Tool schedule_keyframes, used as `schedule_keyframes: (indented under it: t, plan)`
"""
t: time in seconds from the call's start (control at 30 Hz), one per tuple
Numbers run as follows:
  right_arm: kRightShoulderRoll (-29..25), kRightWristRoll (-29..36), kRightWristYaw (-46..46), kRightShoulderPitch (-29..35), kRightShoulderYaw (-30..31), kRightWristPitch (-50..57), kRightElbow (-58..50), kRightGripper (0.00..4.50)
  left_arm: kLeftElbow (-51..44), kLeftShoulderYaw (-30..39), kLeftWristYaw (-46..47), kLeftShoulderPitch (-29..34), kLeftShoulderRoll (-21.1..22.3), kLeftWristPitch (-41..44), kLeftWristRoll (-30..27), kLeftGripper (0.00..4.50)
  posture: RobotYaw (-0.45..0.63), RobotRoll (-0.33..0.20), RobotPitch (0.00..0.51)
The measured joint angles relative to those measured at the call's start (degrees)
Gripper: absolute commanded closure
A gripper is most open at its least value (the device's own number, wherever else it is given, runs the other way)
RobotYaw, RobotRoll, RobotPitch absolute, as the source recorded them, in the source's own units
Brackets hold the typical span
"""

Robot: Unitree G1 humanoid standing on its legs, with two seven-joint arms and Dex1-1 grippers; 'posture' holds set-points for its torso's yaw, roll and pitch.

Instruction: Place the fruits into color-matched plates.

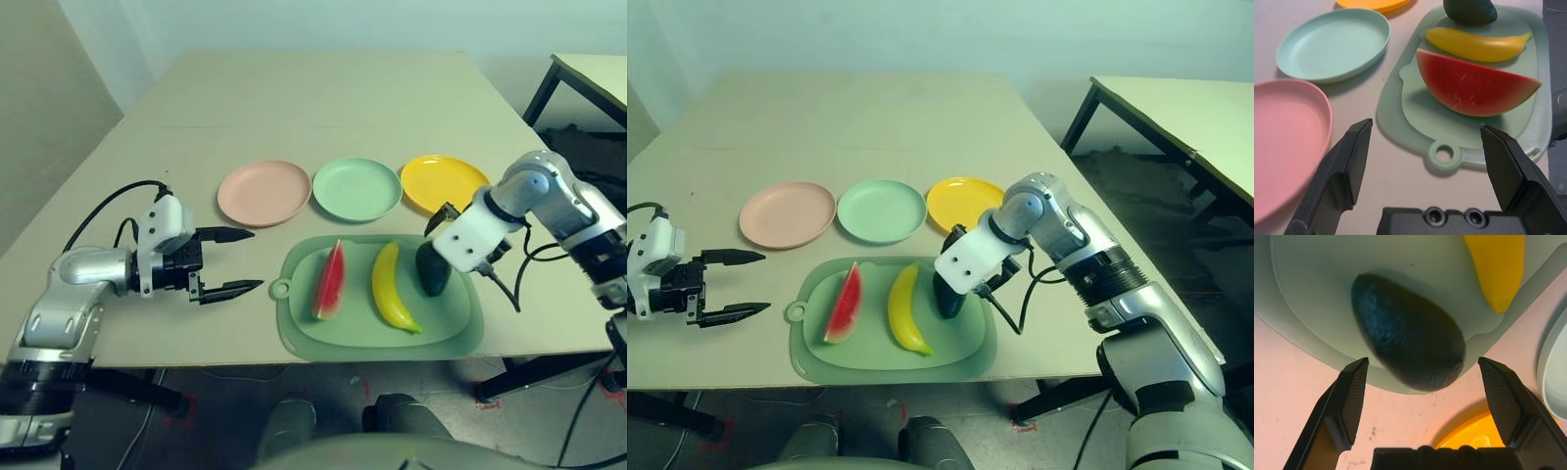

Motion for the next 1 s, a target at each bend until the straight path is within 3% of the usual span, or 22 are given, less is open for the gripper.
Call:
schedule_keyframes:
  t: [0.77, 0.9, 0.93, 1.0]
  plan:
    - [1.89, -3.05, -0.23, 0.56, 2.50, -4.01, 3.44, 0.00, 0.74, 0.11, 0.02, 1.81, 0.86, -2.42, 0.40, 0.04, 0.12, 0.000, 0.053]
    - [1.60, -4.74, -0.21, 0.57, 2.74, -3.69, 4.44, 1.28, 0.74, 0.11, 0.06, 1.81, 0.91, -2.77, 0.49, 0.00, 0.12, 0.000, 0.055]
    - [1.44, -5.09, -0.12, 0.57, 2.74, -3.53, 4.50, 1.49, 0.74, 0.11, 0.07, 1.81, 0.91, -2.91, 0.50, 0.00, 0.12, 0.000, 0.055]
    - [1.35, -5.30, -0.03, 0.63, 2.74, -3.11, 4.48, 1.49, 0.74, 0.11, 0.11, 1.80, 0.91, -2.98, 0.49, 0.00, 0.12, 0.000, 0.057]
